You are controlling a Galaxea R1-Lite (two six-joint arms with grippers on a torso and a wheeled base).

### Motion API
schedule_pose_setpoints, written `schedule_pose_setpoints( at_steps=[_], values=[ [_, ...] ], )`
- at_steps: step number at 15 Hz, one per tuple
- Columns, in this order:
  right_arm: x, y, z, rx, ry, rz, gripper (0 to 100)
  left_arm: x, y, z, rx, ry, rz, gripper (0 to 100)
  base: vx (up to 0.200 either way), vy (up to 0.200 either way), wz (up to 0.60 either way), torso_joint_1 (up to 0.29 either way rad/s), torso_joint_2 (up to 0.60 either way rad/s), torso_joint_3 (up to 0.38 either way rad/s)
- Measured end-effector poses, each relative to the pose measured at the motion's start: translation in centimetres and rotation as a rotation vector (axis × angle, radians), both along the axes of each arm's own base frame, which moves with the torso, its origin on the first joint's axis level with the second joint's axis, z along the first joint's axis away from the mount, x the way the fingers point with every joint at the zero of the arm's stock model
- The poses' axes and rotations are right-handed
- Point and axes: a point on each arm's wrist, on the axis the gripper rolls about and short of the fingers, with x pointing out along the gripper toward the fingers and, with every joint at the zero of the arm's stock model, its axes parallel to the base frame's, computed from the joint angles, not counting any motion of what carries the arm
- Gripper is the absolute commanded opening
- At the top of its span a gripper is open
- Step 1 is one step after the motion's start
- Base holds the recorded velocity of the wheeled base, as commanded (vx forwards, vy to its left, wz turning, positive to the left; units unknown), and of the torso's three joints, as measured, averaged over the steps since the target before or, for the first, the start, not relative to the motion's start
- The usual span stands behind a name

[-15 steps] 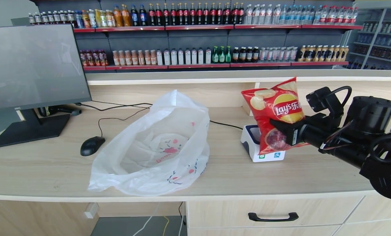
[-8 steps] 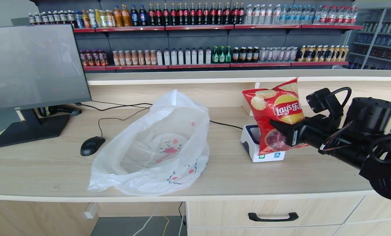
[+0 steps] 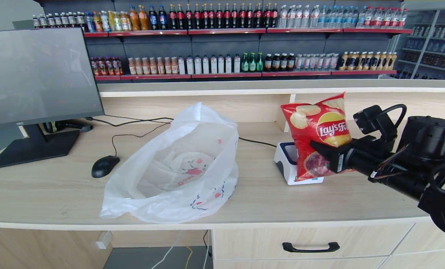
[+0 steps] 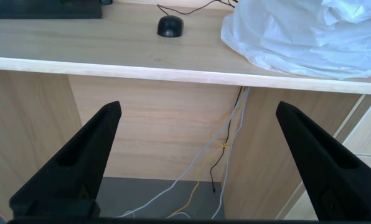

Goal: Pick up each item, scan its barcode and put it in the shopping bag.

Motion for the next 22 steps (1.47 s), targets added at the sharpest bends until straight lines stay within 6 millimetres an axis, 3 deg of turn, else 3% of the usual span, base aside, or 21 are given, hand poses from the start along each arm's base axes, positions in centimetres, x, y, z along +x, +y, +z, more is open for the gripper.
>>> schedule_pose_setpoints(
  at_steps=[8, 12, 17, 22],
  values=[
    [-0.9, -0.3, 1.3, 0.033, -0.031, 0.001, 0, 0.0, 0.0, 0.0, 0.000, 0.000, 0.000, 100, 0.000, 0.000, 0.00, 0.000, 0.00, 0.000],
    [-3.7, -0.1, 4.7, 0.073, -0.219, 0.066, 0, 0.0, 0.0, 0.0, 0.000, 0.000, 0.000, 100, 0.000, 0.000, 0.00, 0.000, 0.00, 0.000],
    [-8.0, 0.2, 6.9, 0.115, -0.314, 0.126, 0, 0.0, 0.0, 0.0, 0.001, 0.000, 0.000, 100, 0.000, 0.000, 0.00, 0.000, 0.00, 0.000],
    [-7.8, 0.5, 8.0, 0.133, -0.348, 0.132, 0, 0.0, 0.0, 0.0, 0.014, 0.000, -0.001, 100, 0.000, 0.000, 0.00, 0.000, 0.00, 0.000]
  ],
)
